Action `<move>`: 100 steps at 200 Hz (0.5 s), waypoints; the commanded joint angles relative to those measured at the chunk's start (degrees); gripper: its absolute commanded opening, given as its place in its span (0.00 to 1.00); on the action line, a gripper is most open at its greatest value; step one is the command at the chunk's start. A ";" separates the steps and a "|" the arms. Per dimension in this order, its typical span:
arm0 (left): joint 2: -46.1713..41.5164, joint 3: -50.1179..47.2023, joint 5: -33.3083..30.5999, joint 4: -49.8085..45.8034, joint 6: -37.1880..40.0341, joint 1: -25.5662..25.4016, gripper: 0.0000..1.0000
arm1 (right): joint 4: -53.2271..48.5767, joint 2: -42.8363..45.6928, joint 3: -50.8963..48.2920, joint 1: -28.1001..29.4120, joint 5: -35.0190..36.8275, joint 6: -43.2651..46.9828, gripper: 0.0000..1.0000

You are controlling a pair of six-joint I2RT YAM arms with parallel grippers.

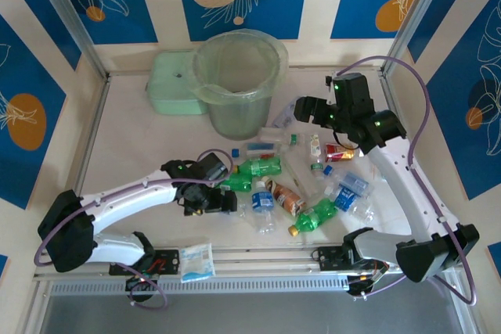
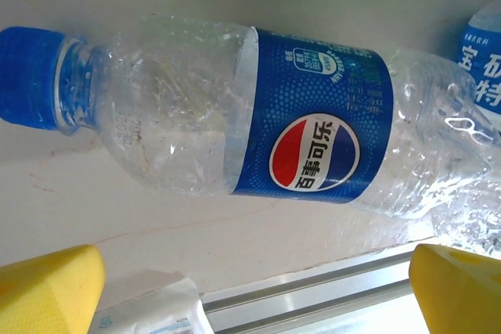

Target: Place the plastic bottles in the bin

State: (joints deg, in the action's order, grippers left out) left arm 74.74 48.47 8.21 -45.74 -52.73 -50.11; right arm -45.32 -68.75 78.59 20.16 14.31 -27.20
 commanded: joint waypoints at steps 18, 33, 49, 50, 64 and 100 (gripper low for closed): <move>6.99 3.54 -1.31 0.34 -2.82 1.30 0.99 | 0.80 2.83 -1.93 -0.72 -2.26 0.95 0.91; 9.29 4.30 -1.70 1.36 -3.02 2.04 0.99 | 0.30 3.33 -2.42 -0.78 -2.26 1.18 0.91; 10.78 4.92 -2.05 3.27 -3.43 2.75 0.99 | 0.34 4.25 -3.58 -0.82 -2.93 1.11 0.91; 10.87 4.99 -2.10 3.45 -3.43 2.74 0.99 | 0.33 4.29 -3.64 -0.82 -2.99 1.10 0.91; 11.80 6.65 -3.54 3.54 -3.18 2.92 0.99 | 0.56 4.97 -4.86 -0.74 -3.73 0.88 0.91; 13.44 9.54 -6.66 2.79 -3.28 3.13 0.99 | 0.55 5.58 -6.77 -0.74 -4.70 1.03 0.91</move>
State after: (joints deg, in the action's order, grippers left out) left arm 86.85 56.31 5.02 -41.95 -55.09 -47.48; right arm -44.73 -64.36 73.06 19.64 11.55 -27.00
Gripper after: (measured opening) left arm 0.993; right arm 0.906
